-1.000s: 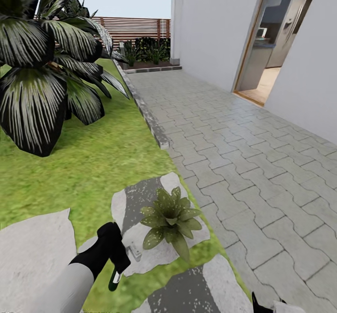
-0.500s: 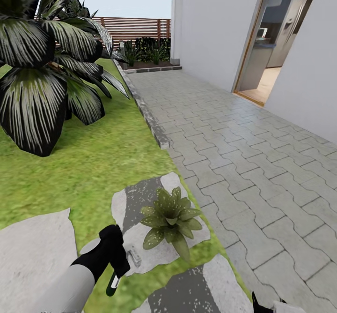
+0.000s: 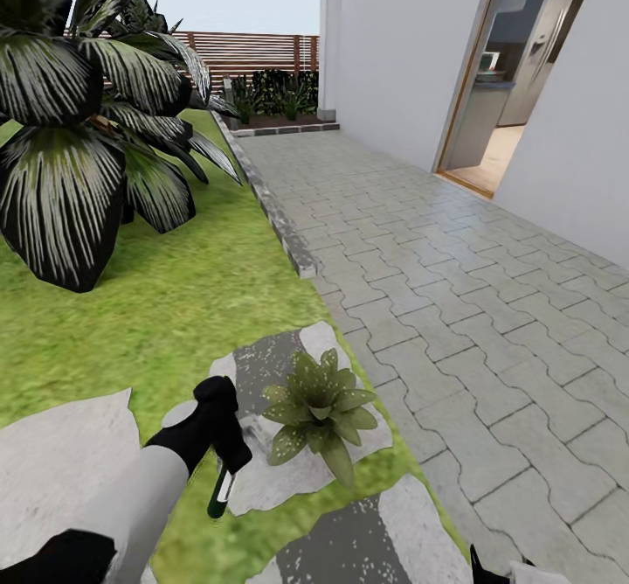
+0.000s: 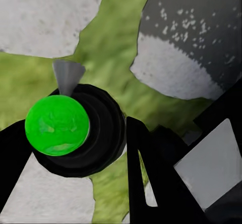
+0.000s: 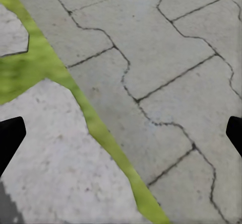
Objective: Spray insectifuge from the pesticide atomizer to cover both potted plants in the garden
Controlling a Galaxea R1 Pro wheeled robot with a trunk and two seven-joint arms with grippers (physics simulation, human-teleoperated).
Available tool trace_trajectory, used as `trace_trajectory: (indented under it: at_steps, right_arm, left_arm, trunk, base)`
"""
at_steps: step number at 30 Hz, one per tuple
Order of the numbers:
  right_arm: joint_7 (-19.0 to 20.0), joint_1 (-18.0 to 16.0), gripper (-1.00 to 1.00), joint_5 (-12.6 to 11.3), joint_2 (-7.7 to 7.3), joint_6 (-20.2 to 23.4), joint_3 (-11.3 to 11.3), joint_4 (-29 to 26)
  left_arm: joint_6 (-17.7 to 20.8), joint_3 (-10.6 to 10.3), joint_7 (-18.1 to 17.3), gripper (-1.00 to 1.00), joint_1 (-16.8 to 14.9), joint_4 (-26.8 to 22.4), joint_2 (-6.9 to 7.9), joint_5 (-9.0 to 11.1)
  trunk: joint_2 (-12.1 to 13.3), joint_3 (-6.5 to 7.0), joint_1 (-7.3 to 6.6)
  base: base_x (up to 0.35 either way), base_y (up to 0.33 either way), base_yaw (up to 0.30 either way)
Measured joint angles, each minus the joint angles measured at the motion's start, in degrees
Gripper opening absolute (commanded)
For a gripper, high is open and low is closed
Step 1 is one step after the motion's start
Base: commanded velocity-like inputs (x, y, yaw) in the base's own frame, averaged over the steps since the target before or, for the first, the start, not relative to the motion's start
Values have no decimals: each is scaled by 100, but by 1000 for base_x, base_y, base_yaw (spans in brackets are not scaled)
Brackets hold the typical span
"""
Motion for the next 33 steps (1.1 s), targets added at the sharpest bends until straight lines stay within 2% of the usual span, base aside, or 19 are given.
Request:
trace_trajectory:
  at_steps: [4,6,8,10,11,13,14,17,23,33]
  right_arm:
    - [0,0,100,0,2,0,-2,0]
    - [0,1,100,0,1,0,-2,0]
    - [0,2,100,1,1,0,-2,0]
    - [0,2,100,1,0,0,-2,0]
    - [0,1,100,1,-1,0,-2,0]
    - [0,0,100,1,1,0,-2,0]
    - [0,0,100,1,1,0,-2,0]
    - [0,1,100,1,1,0,0,0]
    - [0,0,100,-9,-5,-2,1,-1]
    - [0,1,100,-2,3,-6,6,-2]
  left_arm:
    - [10,-31,-473,-100,-351,-1,-8,-344]
    - [4,-39,-844,-100,-522,-2,-35,-447]
    - [2,-48,-936,-100,-565,-2,-50,-515]
    - [2,-51,-968,-100,-573,0,-48,-736]
    - [5,-48,-979,-100,-556,4,-40,-969]
    - [9,-43,-992,-100,-525,6,-39,-1286]
    - [10,-42,-994,-100,-521,6,-38,-1332]
    - [17,-34,-996,-100,-515,6,-32,-1395]
    - [20,-9,-997,-100,-547,-3,-44,-1397]
    - [18,-18,-995,-100,-526,-5,-55,-1393]
  trunk:
    - [0,0,0]
    - [0,0,0]
    - [0,-1,0]
    - [0,-1,0]
    - [0,-1,0]
    - [0,-1,0]
    - [0,-1,0]
    - [0,-1,0]
    - [0,-1,0]
    - [1,-1,3]
  base:
    - [0,0,0]
    - [0,0,0]
    - [0,0,0]
    - [0,0,0]
    - [0,0,0]
    - [0,0,0]
    - [0,0,0]
    - [0,0,0]
    - [0,0,25]
    - [-154,-140,253]
